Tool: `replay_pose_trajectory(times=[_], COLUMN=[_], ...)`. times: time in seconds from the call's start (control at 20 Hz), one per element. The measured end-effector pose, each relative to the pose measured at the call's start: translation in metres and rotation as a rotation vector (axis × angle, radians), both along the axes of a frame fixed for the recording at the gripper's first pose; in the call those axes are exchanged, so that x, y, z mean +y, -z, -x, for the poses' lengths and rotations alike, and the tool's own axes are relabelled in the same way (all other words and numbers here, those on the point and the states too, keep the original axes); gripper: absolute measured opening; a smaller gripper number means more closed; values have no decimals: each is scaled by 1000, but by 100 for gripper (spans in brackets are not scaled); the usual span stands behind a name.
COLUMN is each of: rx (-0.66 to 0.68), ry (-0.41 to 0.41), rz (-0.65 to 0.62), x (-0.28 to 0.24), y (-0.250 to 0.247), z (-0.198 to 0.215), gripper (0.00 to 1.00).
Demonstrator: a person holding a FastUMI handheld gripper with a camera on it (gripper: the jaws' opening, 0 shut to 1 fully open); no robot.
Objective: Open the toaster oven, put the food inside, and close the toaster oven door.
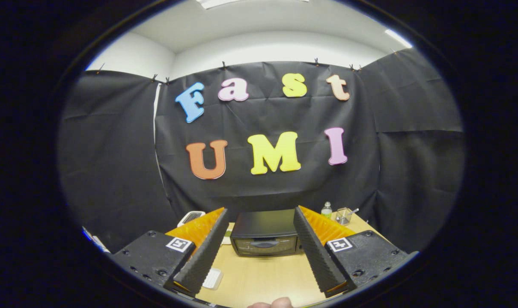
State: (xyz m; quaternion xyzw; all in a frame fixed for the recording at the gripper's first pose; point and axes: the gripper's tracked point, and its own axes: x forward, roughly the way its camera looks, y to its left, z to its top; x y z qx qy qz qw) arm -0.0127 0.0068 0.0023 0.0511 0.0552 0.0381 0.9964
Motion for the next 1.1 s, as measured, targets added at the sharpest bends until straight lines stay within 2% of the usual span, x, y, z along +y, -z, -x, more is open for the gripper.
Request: replay_pose_trajectory(times=[0.25, 0.8, 1.1], rx=[-16, -15, -13], ry=[7, -47, -47], rz=[-5, -30, -41], x=[1, 17, 14], y=[-6, -5, -4], z=[-3, -8, -6], gripper=[99, 99, 100])
